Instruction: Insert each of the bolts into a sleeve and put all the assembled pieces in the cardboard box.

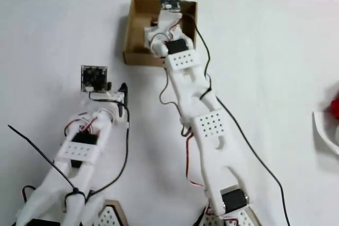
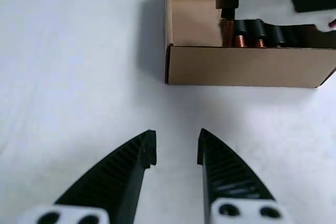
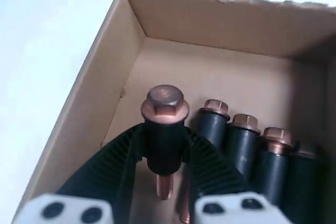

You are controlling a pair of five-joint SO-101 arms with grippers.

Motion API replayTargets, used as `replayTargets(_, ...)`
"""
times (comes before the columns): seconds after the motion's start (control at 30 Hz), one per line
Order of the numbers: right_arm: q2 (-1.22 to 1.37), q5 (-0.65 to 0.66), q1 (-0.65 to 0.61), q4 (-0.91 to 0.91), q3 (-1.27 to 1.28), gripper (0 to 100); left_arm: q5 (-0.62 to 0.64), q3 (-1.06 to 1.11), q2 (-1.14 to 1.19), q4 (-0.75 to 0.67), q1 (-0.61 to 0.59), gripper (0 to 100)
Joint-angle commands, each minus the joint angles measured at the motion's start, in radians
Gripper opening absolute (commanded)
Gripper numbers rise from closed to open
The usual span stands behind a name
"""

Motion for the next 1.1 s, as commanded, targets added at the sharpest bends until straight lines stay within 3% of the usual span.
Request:
replayTargets(0.0, -0.030, -0.003, -0.012, -0.031, -0.061, 2.0, 0.006, -0.002, -0.023, -0.021, -0.008, 15)
replayTargets(0.53, -0.054, 0.037, -0.010, 0.051, -0.069, 2.0, 0.006, -0.002, -0.023, -0.021, -0.008, 15)
replayTargets(1.07, -0.044, 0.046, -0.013, 0.019, -0.060, 2.4, 0.006, -0.002, -0.023, -0.021, -0.008, 15)
